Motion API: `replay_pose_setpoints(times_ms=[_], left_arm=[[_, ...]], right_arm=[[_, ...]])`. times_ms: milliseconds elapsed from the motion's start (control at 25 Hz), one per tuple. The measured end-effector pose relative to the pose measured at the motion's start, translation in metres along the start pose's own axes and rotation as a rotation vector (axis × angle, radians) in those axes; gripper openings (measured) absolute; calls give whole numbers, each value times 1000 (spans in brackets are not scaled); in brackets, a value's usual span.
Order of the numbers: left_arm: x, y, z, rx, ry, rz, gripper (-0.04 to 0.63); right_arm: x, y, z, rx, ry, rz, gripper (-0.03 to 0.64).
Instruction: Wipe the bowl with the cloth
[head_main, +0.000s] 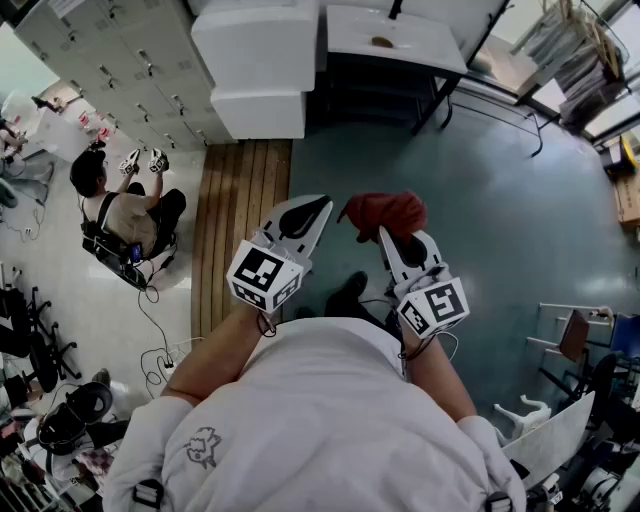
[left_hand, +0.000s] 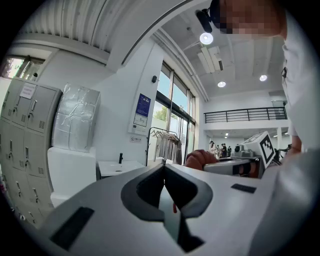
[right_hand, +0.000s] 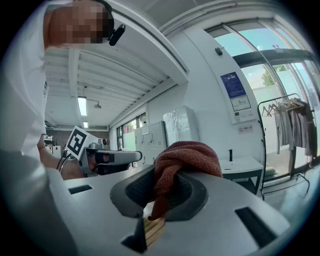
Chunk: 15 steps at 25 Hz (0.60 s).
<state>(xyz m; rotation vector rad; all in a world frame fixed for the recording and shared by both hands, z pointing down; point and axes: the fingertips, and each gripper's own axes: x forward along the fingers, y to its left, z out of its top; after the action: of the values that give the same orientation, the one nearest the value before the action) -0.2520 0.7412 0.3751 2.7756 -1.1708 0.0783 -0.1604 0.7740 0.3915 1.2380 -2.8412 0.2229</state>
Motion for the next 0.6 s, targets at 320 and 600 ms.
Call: replay_pose_setpoints(times_ms=[320,600], left_arm=[[52,17,-8,-3,23,2,14],[135,33,-4,11,41,14,14]], right_arm=[[11,-54,1,40,-19,6,52],[8,-153,17,47,-45,6,53]])
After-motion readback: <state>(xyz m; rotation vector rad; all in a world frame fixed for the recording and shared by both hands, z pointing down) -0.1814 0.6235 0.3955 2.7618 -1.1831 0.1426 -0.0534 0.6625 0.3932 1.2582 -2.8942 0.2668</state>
